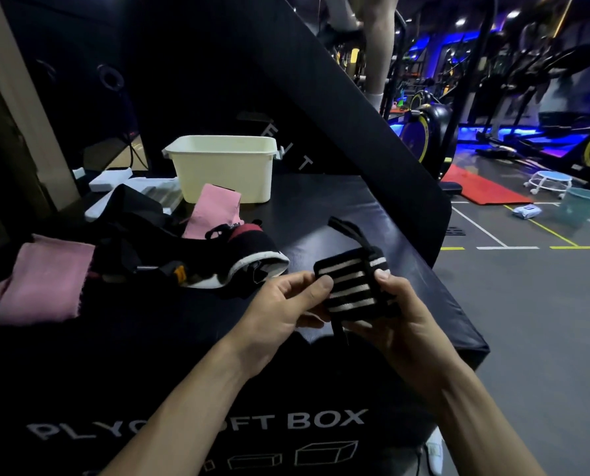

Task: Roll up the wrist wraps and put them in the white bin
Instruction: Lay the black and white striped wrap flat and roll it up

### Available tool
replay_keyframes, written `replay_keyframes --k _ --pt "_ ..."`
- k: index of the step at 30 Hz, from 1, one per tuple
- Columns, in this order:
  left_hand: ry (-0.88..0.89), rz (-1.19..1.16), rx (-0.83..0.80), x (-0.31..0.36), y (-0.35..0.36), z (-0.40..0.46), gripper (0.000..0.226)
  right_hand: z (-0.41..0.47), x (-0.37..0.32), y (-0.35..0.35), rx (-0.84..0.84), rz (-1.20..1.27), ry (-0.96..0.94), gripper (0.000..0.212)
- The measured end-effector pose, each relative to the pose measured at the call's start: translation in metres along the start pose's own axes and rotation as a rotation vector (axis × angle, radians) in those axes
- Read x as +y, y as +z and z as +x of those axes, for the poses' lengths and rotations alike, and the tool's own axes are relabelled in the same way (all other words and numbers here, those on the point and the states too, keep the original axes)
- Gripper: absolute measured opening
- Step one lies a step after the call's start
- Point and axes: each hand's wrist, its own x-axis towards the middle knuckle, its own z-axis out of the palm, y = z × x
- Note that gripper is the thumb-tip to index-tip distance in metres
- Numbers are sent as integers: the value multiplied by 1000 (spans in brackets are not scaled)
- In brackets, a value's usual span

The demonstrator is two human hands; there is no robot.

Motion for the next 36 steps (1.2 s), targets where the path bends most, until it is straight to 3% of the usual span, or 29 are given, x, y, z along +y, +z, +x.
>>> replay_keyframes --k 3,6,10,20,25,28,32,36 --pt "-6 53 -6 1 -2 0 23 1 3 3 -1 33 24 43" --pt "40 140 34 -4 -4 3 24 3 7 6 -22 31 32 56" --pt "89 239 1 -5 -9 3 27 4 9 8 -33 36 54 50" --pt "144 201 -82 4 -25 3 13 2 12 6 -168 12 132 53" --pt "192 270 -60 3 -29 2 49 2 11 4 -298 5 238 66" --pt "212 373 -39 8 -33 1 46 1 10 0 -342 32 277 67" --pt "308 610 58 10 -37 0 34 -3 12 -1 -329 -3 206 66" --pt "400 732 200 11 -33 0 32 0 13 6 -146 -184 -15 53"
